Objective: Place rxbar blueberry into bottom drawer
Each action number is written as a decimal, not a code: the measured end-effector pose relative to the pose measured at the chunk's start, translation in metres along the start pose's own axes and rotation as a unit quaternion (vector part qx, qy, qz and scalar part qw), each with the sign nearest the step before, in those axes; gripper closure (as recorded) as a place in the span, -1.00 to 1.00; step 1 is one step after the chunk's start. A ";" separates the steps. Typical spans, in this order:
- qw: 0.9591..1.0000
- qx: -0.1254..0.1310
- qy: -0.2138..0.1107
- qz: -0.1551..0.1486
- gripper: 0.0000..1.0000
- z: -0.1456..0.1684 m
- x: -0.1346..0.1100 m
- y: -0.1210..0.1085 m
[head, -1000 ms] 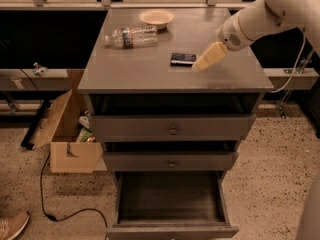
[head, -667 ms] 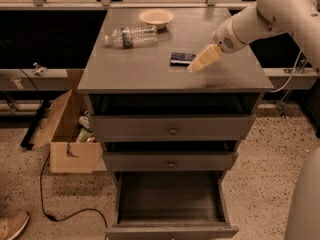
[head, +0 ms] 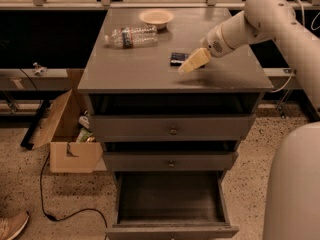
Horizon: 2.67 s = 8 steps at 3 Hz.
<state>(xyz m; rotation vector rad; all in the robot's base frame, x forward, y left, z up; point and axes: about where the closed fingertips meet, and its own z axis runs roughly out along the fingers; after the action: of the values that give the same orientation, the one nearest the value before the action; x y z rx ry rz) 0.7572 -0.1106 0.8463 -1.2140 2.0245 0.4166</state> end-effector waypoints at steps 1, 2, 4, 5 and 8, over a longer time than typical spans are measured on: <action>0.999 -0.030 -0.008 0.010 -1.00 0.015 -0.001 0.004; 0.998 -0.060 -0.009 0.013 -0.71 0.028 -0.002 0.008; 0.996 -0.087 -0.007 0.016 0.23 0.034 -0.003 0.010; 0.996 -0.085 -0.015 0.016 0.69 0.027 -0.006 0.010; 0.995 -0.018 -0.093 0.010 1.00 -0.056 -0.025 0.066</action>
Offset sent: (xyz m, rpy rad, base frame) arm 0.0125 0.0251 -0.0177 0.0833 0.1235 0.1195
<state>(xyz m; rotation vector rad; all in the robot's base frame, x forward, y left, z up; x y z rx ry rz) 0.6847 -0.0954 0.8969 -1.1337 1.8790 0.5572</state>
